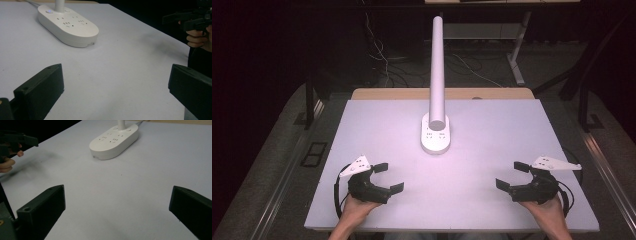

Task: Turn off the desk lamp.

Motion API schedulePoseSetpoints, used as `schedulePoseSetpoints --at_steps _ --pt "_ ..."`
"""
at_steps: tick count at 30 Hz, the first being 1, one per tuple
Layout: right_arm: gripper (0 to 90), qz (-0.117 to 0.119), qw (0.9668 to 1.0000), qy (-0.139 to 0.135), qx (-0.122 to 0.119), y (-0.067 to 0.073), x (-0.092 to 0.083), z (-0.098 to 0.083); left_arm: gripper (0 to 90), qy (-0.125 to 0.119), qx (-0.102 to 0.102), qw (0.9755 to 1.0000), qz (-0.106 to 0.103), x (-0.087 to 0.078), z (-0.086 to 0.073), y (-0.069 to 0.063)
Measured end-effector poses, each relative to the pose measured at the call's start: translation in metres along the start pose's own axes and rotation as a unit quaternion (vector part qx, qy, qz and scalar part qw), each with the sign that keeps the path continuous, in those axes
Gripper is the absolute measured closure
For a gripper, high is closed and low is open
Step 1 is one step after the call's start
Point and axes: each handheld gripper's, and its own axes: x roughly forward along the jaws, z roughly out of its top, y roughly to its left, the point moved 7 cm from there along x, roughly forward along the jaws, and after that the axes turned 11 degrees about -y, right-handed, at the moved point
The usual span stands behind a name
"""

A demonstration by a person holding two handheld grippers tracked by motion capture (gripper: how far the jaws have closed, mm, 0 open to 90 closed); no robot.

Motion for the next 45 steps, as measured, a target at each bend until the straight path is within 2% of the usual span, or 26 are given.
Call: schedulePoseSetpoints --at_steps 5,18,25,34,38,45 --pt "0.6 0.006 0.9999 0.009 0.004 0.001 0.002 -0.003 0.0 -0.002 -0.001 1.0 0.001 0.0 0.0 -0.001" --pt "0.6 0.0 0.9998 0.014 0.011 -0.002 -0.001 -0.005 0.0 0.0 0.001 1.0 0.0 -0.001 0.0 -0.001" --pt "0.6 -0.003 0.9996 0.018 0.023 -0.004 -0.002 -0.006 0.0 -0.003 0.001 1.0 0.0 -0.002 0.0 -0.001" --pt "0.6 0.001 0.9994 0.026 0.023 -0.001 -0.001 -0.006 0.0 -0.003 0.0 1.0 0.002 -0.003 0.0 -0.002" --pt "0.6 0.002 0.9993 0.028 0.025 0.0 0.0 -0.003 0.0 -0.003 -0.001 1.0 0.003 -0.003 0.0 -0.002" --pt "0.6 0.009 0.9991 0.038 0.016 0.002 0.005 0.009 0.0 -0.004 -0.003 1.0 0.003 -0.003 0.0 -0.002"
